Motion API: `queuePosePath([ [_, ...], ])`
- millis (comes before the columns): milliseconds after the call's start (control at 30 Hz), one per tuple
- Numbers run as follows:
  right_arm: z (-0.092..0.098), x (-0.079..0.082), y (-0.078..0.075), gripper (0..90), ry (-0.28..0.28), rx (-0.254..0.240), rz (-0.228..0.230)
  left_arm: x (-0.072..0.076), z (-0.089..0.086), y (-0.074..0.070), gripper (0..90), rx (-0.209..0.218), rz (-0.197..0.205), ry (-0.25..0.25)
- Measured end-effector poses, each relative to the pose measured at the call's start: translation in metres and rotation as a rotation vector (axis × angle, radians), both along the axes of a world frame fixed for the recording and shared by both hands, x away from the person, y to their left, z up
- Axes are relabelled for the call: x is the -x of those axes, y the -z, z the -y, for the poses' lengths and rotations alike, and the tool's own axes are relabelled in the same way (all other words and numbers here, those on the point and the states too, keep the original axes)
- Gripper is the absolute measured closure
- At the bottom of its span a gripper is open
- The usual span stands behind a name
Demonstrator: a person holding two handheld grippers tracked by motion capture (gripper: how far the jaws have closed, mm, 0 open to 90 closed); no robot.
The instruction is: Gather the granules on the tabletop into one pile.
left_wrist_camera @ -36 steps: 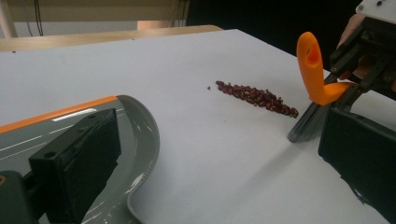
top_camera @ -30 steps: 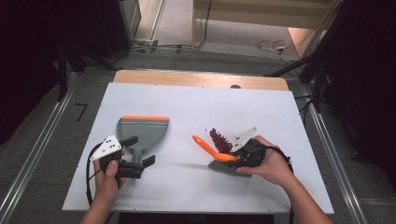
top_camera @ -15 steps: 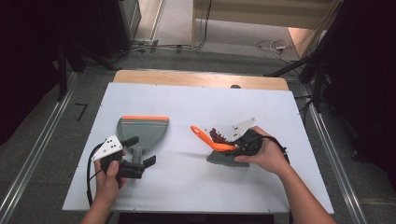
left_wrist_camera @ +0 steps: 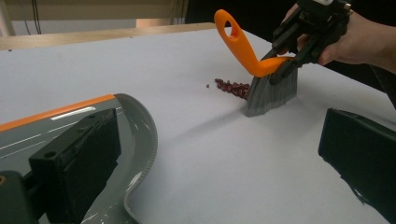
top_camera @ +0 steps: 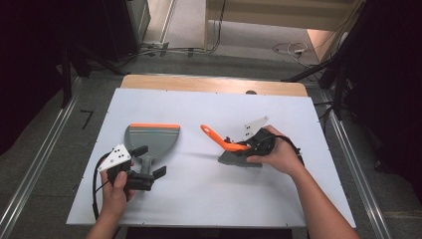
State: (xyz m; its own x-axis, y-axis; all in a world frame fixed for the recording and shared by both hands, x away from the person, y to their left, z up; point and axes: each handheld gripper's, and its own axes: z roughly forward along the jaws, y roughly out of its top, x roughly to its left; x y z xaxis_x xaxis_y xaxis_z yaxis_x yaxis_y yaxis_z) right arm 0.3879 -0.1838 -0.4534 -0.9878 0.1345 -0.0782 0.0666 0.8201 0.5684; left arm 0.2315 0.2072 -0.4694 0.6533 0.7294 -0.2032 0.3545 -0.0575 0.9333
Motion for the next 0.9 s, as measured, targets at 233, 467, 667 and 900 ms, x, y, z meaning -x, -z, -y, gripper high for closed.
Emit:
queuePosePath([
  [233, -0.004, -0.012, 0.001, 67.1, -0.011, -0.010, -0.015, 0.000, 0.000, 0.000, 0.0, 0.000, -0.001, 0.000],
  [467, -0.008, -0.021, 0.002, 67.0, -0.006, -0.022, -0.014, 0.000, 0.000, 0.000, 0.0, -0.002, -0.001, 0.001],
  [667, -0.009, -0.027, 0.002, 67.0, 0.001, -0.031, -0.019, -0.001, 0.000, 0.000, 0.0, -0.002, -0.002, 0.001],
  [900, -0.012, -0.034, 0.002, 67.0, 0.003, -0.033, -0.006, -0.001, 0.000, 0.001, 0.0, -0.002, -0.001, 0.002],
])
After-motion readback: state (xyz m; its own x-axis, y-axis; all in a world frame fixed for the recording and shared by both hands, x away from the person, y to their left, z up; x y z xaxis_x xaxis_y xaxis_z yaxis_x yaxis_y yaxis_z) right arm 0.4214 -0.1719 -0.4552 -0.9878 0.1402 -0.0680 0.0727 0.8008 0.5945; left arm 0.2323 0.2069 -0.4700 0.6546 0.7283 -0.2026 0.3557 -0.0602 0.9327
